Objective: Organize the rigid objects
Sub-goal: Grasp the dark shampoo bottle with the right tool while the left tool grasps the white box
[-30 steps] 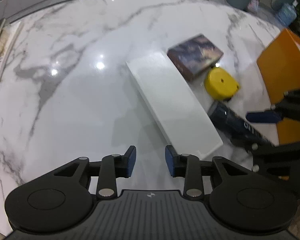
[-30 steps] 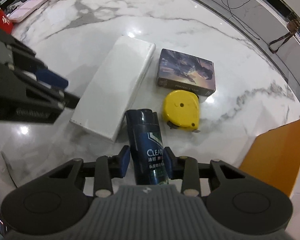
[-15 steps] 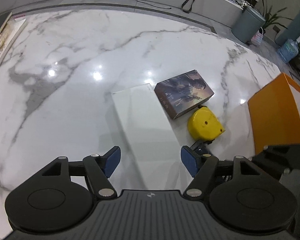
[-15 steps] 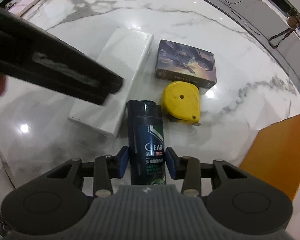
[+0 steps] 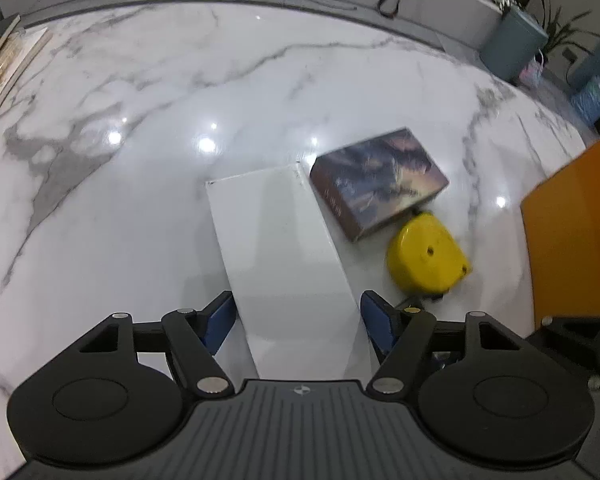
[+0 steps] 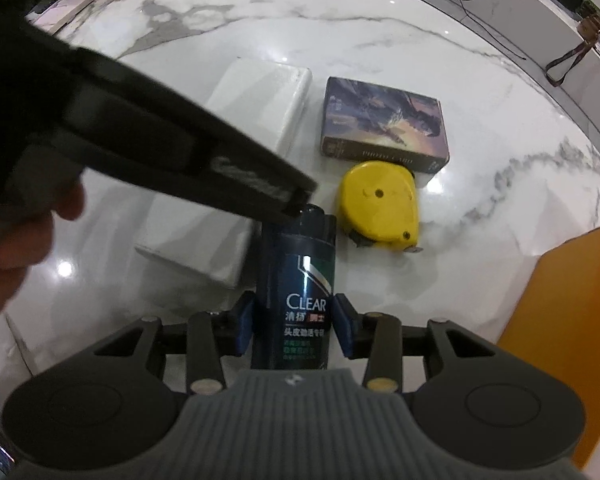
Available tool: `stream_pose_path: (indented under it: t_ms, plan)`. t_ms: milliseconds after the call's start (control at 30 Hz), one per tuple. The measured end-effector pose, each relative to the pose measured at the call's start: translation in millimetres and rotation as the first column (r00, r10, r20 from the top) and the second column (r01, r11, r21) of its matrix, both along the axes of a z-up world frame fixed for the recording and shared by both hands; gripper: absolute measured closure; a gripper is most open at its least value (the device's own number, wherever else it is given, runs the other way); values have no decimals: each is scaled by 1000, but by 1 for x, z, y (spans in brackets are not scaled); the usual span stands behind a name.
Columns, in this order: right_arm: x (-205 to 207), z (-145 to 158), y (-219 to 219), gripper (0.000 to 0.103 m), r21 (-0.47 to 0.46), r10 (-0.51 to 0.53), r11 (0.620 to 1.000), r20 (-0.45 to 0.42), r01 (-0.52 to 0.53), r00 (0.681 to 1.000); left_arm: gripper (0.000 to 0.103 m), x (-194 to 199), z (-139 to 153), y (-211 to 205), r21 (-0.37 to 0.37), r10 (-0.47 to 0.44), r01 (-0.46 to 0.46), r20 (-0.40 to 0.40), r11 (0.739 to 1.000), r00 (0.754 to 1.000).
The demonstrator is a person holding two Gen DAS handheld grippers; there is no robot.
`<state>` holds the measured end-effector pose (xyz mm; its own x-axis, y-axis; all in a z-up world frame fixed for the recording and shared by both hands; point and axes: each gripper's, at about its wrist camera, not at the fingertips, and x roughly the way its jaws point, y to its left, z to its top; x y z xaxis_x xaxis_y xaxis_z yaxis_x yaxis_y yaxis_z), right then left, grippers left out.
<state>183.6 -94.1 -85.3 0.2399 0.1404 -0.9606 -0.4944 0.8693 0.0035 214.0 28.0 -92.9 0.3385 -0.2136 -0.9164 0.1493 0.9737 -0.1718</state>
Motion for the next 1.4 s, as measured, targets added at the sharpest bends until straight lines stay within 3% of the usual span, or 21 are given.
stream_pose_path:
  t_ms: [167, 367, 500, 600, 767, 867, 933, 1400]
  plan:
    - [-8, -1, -6, 62, 5, 4, 1000, -12, -4, 1000, 25, -14, 3, 11, 43, -89, 91, -61, 995, 994]
    - [-16, -1, -10, 61, 7, -2, 1000, -15, 3, 1000, 25, -30, 4, 11, 105, -203, 218, -140, 970, 969]
    - [-15, -1, -7, 55, 7, -14, 1000, -15, 14, 1000, 22, -33, 1, 4, 146, -194, 210, -120, 967, 974]
    - [-16, -3, -3, 46, -4, -14, 1000, -13, 14, 1000, 19, -34, -1, 0, 167, -193, 200, -60, 965, 979]
    - [-14, -3, -4, 44, 9, -27, 1000, -20, 27, 999, 18, -30, -1, -1, 174, -157, 154, 2, 973, 988]
    - [-12, -3, -4, 47, 24, -31, 999, -24, 32, 999, 28, -31, -1, -2, 164, -156, 152, 16, 975, 988]
    - [-13, -1, -2, 60, 25, -19, 999, -8, 19, 1000, 29, -31, 0, -3, 164, -167, 161, 22, 973, 986]
    - [-26, 13, -4, 61, -2, -11, 1000, 73, 12, 997, 31, -49, 13, -2, 132, -181, 172, 66, 976, 981]
